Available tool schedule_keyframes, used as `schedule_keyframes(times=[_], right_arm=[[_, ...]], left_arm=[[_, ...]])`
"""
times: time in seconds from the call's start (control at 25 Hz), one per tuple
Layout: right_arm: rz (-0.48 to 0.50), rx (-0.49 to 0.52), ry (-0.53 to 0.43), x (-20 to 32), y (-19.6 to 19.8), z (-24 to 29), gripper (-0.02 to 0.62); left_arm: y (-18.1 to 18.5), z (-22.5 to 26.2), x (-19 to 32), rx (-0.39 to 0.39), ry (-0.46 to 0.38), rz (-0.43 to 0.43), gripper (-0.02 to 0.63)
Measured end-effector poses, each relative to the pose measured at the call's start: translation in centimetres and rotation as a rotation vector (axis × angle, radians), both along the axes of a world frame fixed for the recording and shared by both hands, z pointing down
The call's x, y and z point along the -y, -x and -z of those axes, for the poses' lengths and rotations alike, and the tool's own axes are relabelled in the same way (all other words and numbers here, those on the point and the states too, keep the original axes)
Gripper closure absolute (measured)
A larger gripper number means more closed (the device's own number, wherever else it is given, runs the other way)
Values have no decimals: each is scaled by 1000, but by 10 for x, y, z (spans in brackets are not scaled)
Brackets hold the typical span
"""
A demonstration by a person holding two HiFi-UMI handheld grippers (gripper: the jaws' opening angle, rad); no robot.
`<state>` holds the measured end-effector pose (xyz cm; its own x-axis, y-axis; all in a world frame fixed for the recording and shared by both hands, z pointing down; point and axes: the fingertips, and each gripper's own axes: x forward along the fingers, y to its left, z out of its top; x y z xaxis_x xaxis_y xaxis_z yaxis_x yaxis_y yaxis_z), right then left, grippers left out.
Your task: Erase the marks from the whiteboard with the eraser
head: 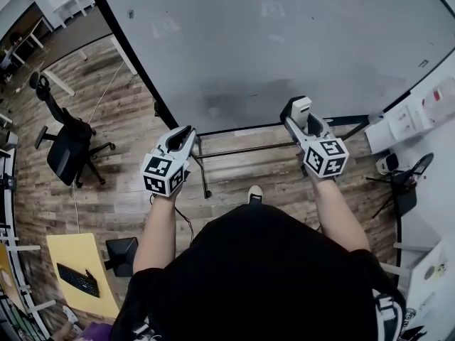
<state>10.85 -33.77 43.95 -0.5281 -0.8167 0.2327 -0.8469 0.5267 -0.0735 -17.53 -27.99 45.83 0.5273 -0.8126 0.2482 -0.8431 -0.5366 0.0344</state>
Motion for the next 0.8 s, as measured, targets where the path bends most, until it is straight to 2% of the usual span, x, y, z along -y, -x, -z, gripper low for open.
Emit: schedule_keyframes(times=[0.8], right_arm=[[8,-77,-82,31,15,-21,347]], left_arm=[[1,-16,5,5,39,21,552]])
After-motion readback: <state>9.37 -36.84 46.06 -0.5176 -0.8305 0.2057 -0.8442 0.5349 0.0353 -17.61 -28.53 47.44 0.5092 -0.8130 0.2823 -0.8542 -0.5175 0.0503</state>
